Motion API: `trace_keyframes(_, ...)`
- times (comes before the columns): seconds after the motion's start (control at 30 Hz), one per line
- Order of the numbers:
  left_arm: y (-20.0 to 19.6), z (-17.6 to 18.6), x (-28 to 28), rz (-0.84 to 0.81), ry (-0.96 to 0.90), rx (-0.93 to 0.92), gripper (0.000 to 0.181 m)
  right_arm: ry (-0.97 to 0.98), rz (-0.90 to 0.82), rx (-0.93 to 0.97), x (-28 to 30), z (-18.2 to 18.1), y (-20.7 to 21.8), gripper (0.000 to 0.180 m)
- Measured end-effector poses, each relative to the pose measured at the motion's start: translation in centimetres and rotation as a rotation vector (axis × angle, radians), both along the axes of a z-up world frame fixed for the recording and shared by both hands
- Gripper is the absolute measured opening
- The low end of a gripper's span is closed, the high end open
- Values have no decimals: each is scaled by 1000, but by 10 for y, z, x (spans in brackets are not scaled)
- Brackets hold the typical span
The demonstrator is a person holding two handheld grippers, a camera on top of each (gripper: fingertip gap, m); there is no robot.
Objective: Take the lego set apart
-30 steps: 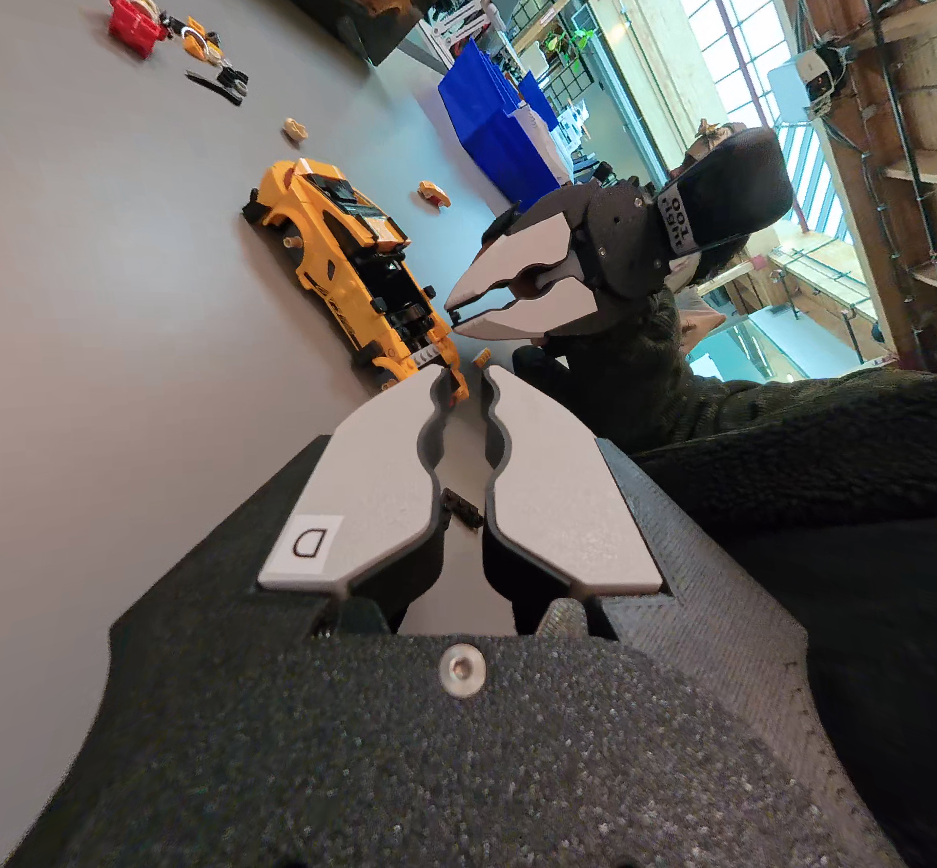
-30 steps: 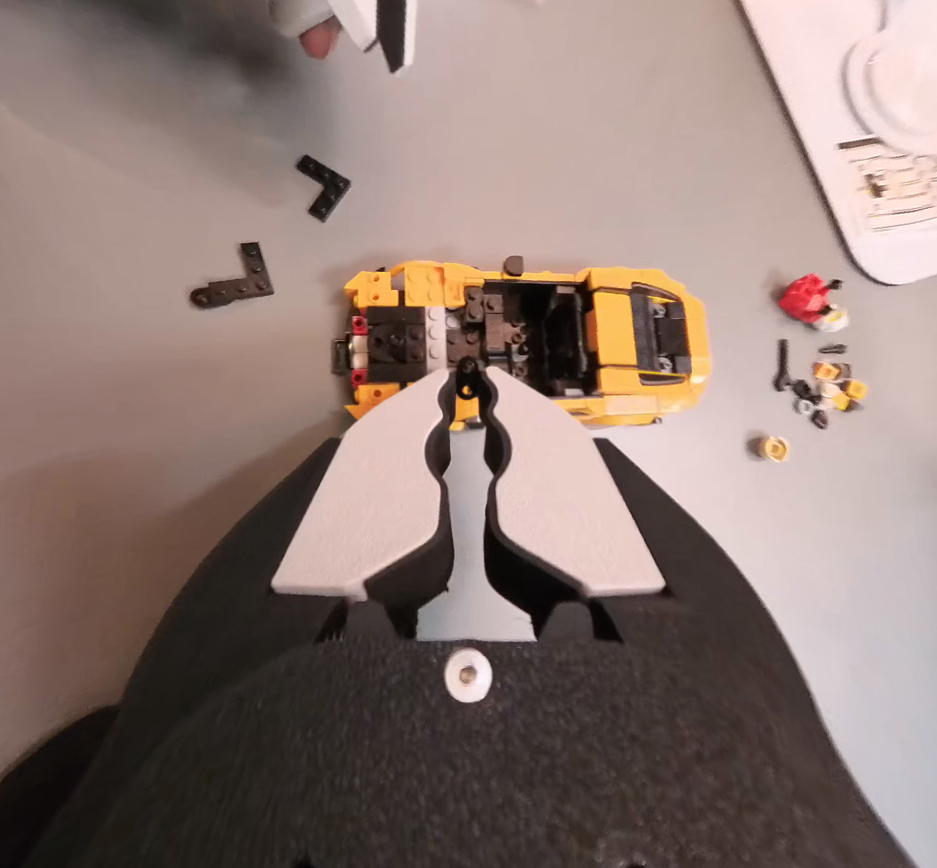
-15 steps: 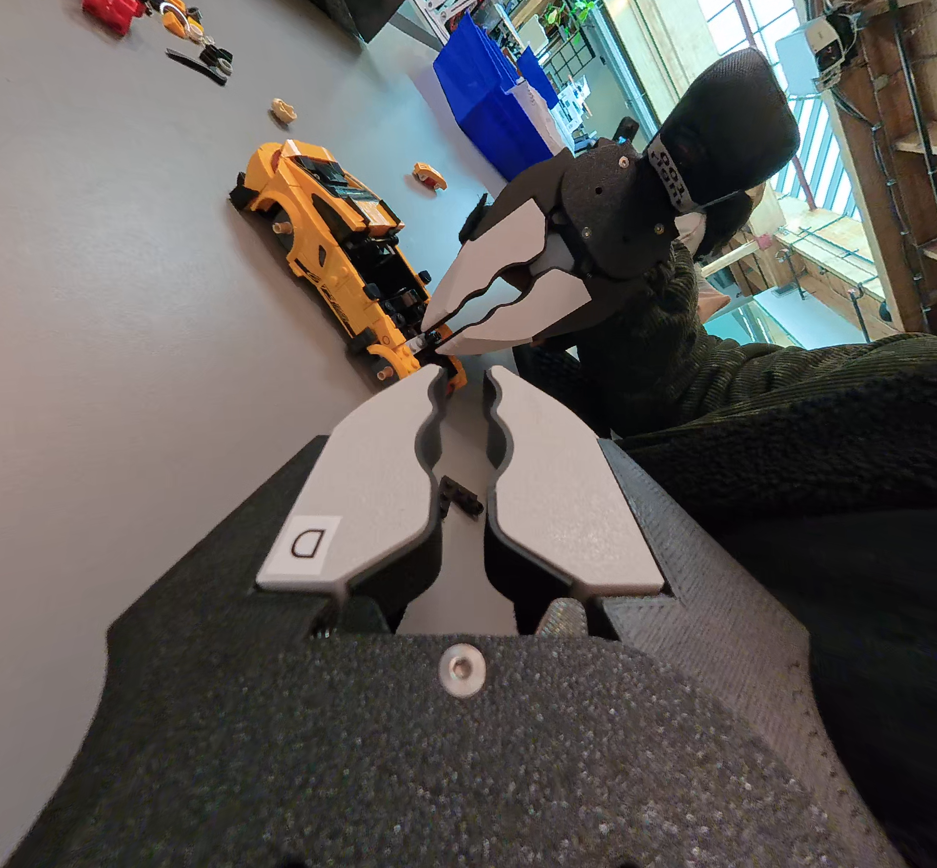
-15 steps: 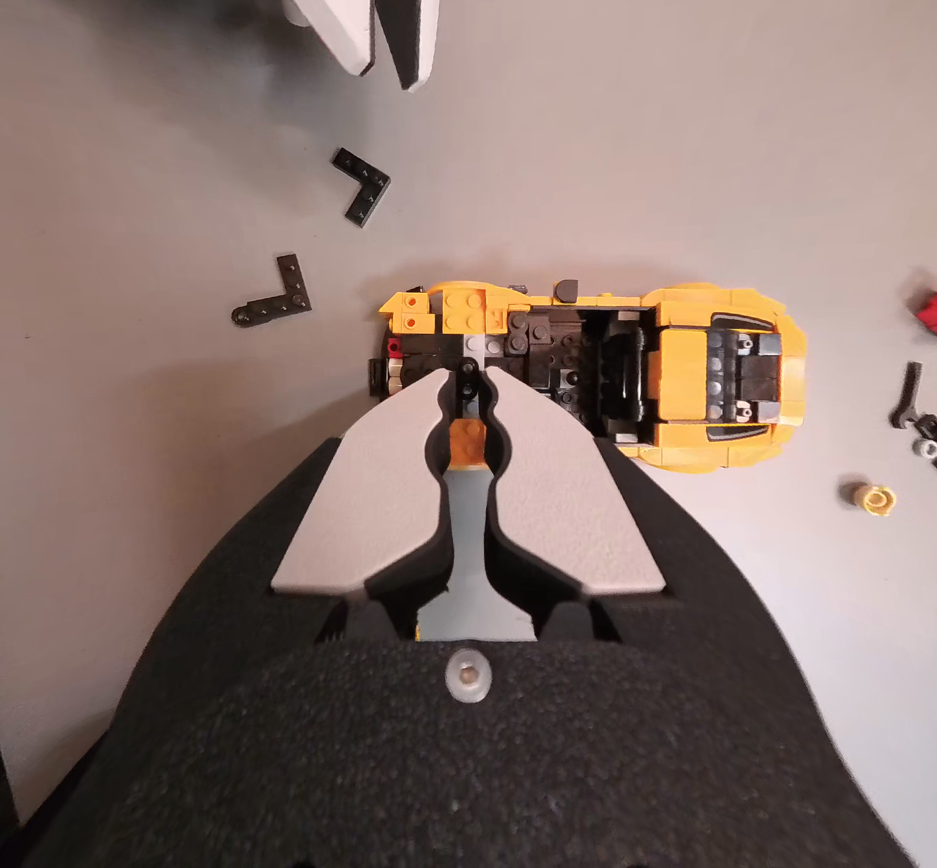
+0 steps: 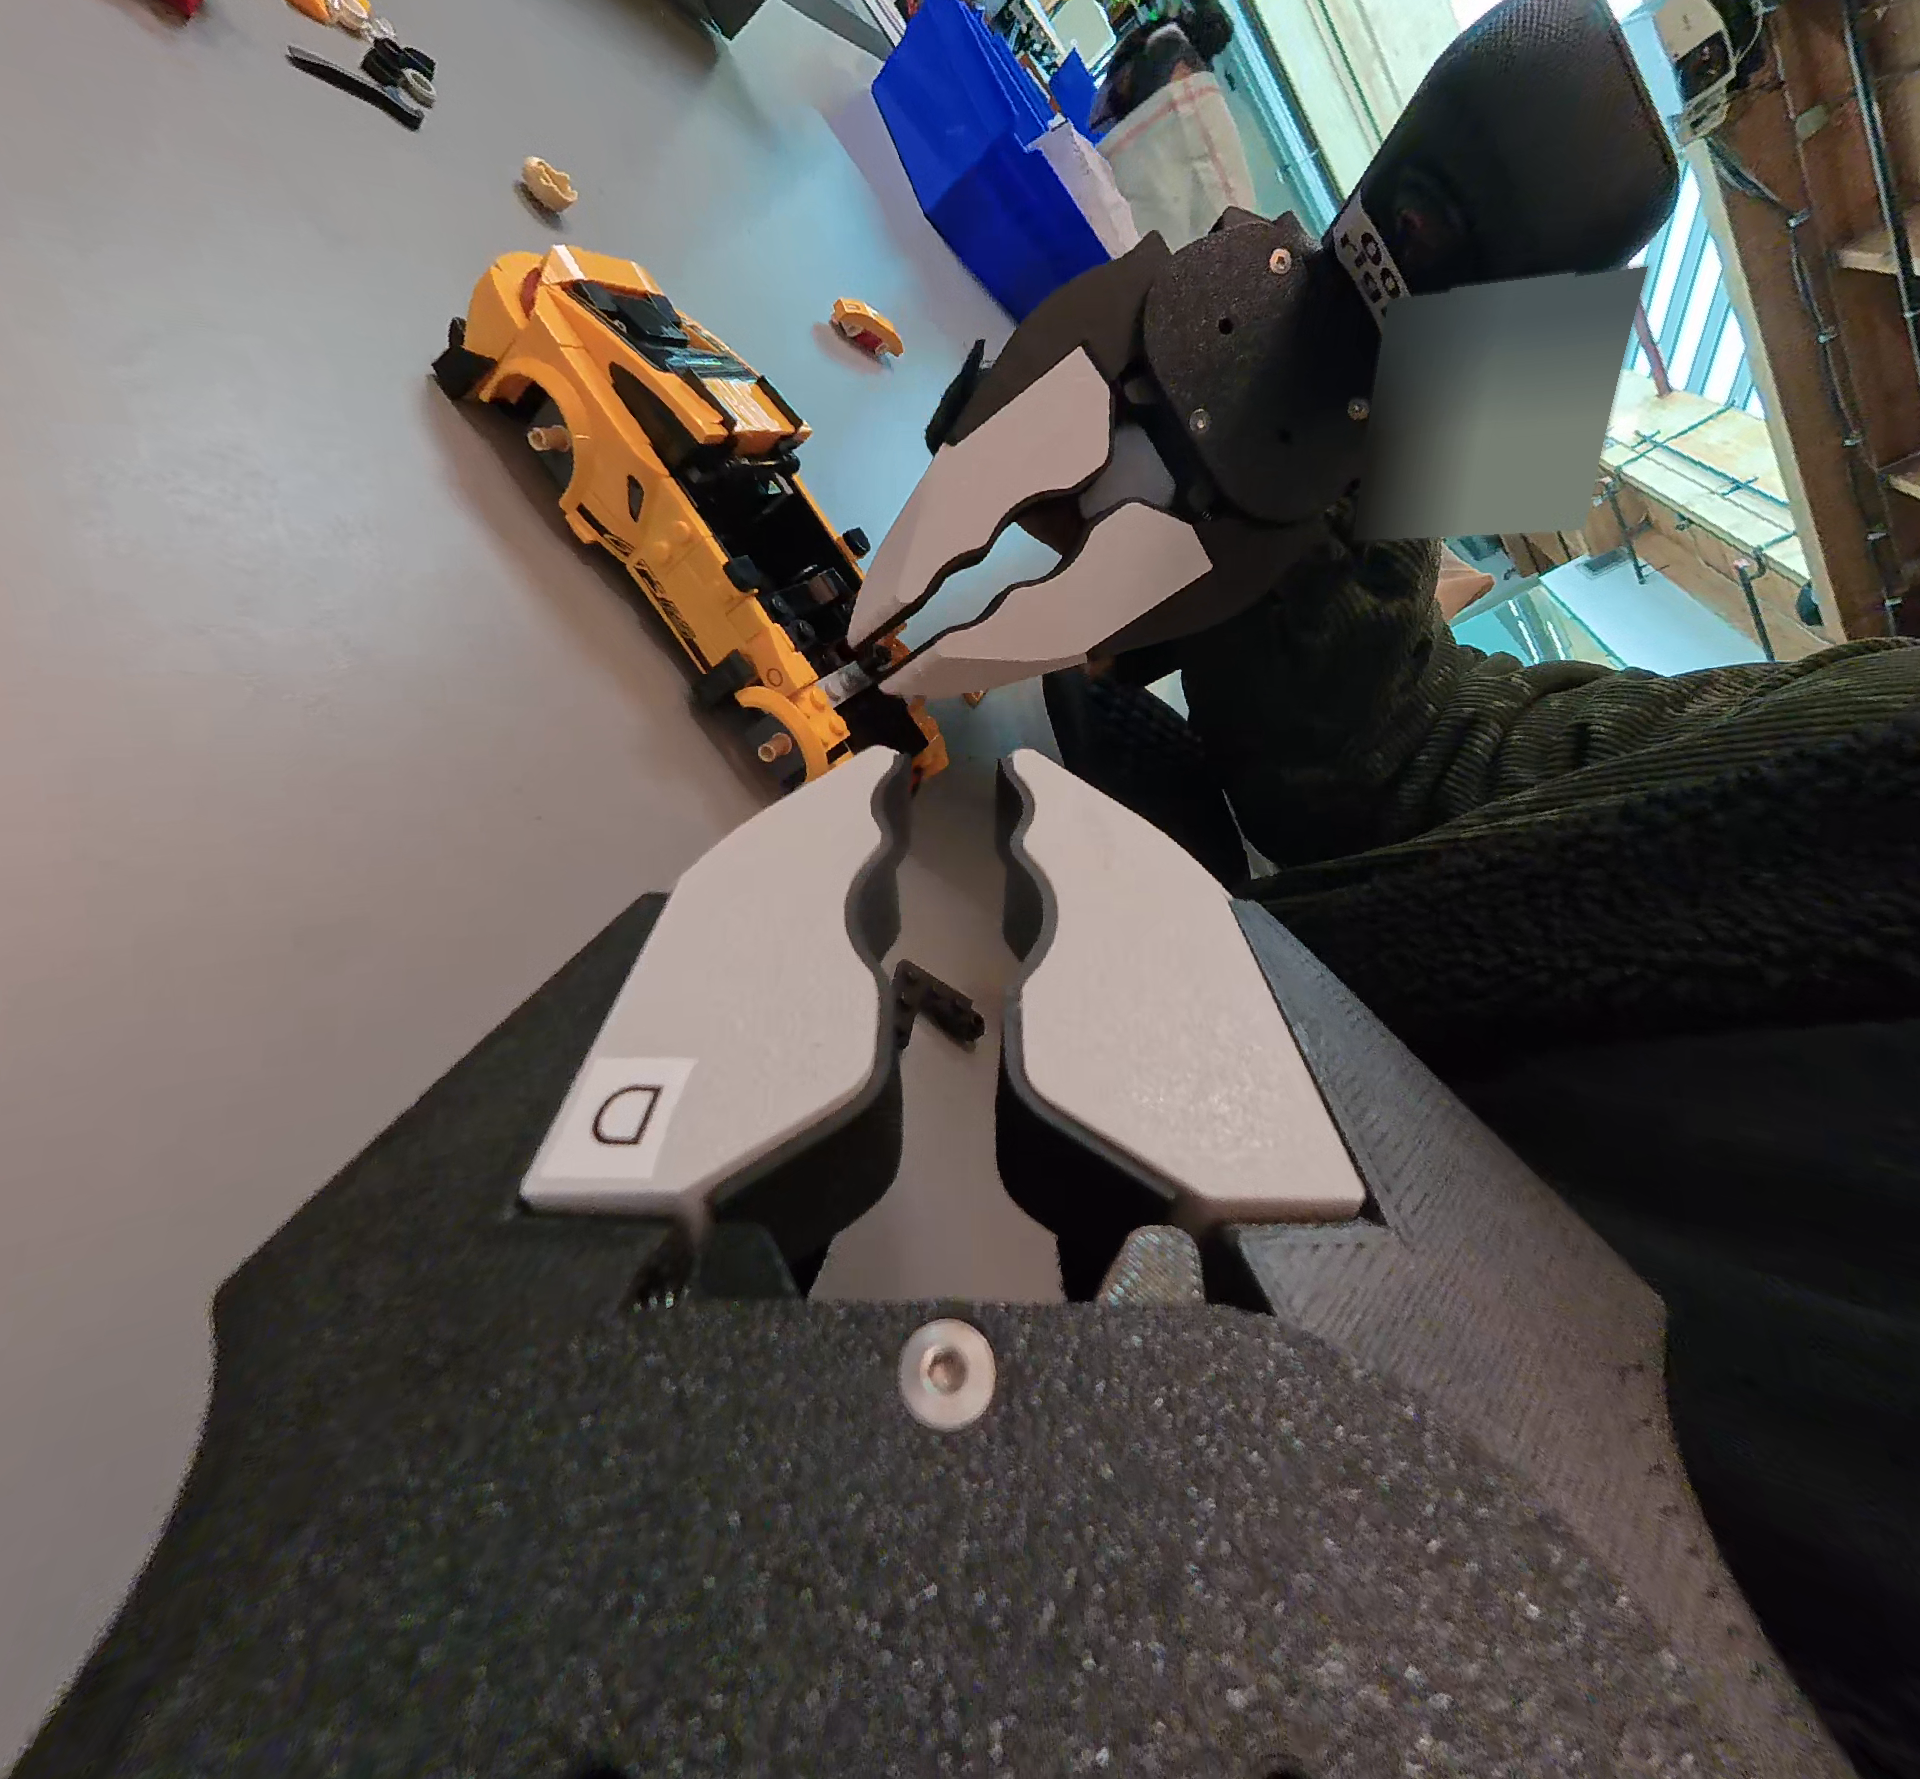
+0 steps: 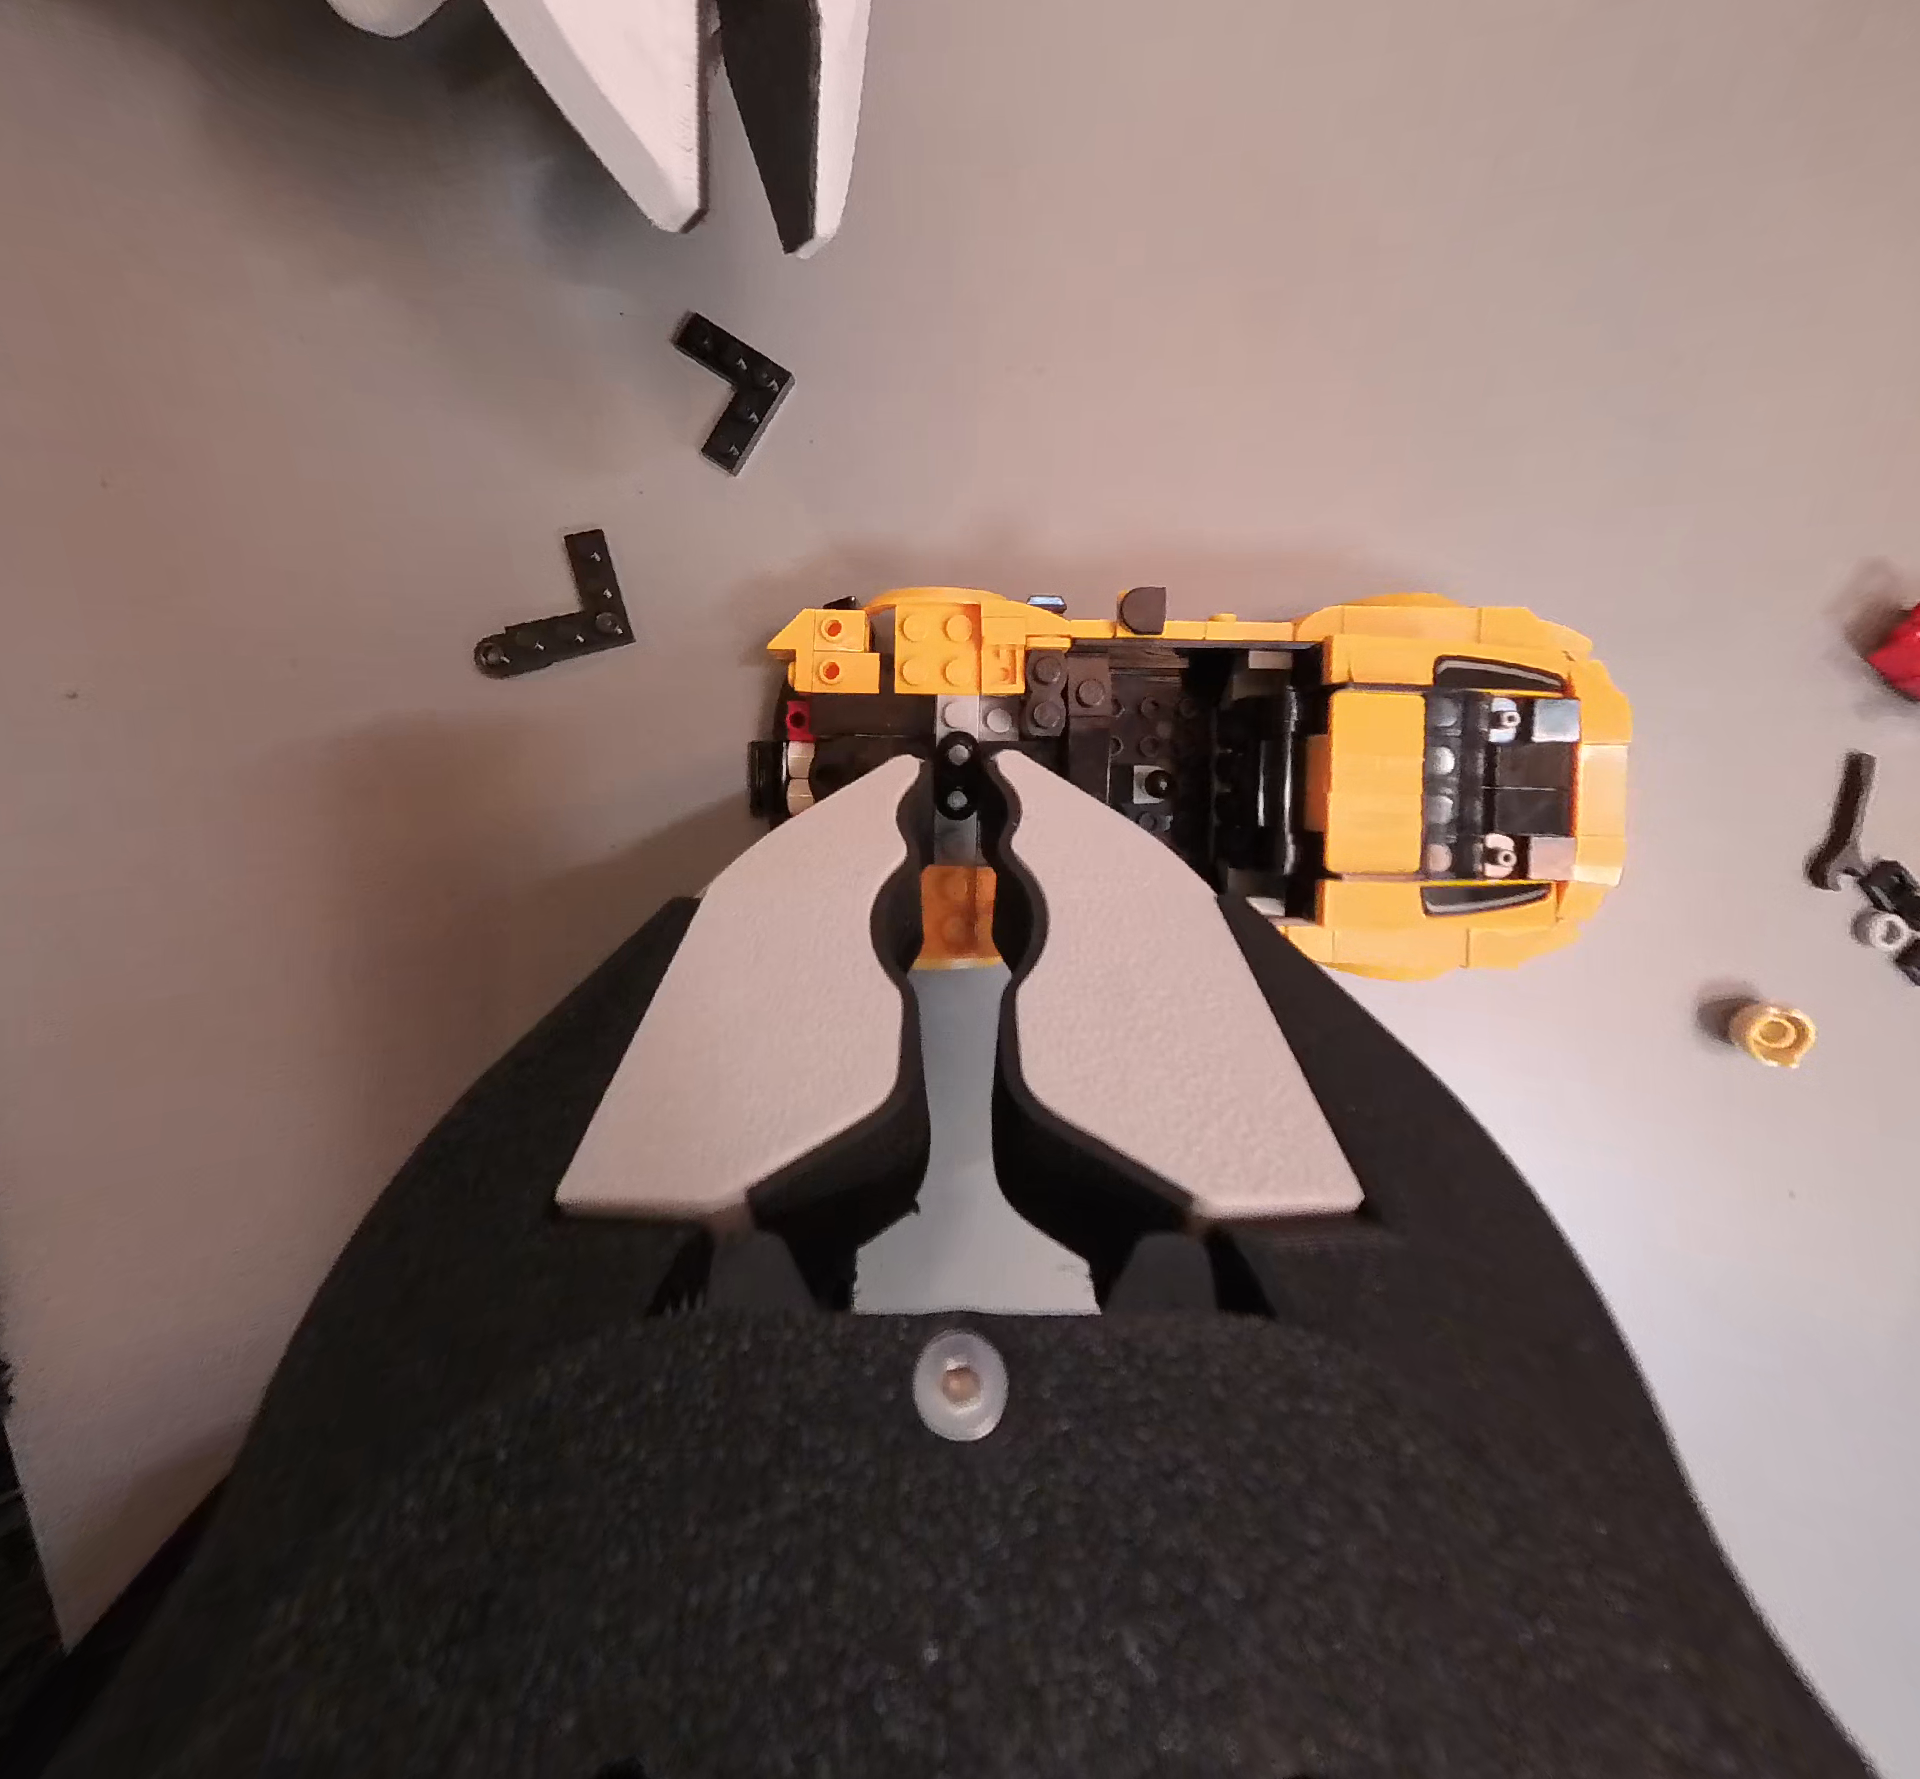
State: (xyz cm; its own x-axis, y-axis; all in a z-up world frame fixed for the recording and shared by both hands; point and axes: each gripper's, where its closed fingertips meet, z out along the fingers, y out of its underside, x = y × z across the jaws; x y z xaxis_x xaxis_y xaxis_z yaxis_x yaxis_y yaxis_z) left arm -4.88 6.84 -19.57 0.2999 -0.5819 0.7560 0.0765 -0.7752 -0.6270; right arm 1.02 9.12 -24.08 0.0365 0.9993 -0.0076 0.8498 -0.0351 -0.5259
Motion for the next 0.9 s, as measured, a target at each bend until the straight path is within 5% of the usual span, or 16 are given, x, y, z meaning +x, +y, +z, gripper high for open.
trace_keyframes(0.03, 0, 0, 0, -1, -1, 1, 15, 1, -1, -7, 0, 0, 0, 8)
trace_keyframes(0.9, -4, -1, 3, -21, 5, 0, 16, 56, -78, -36, 13, 7, 9, 8)
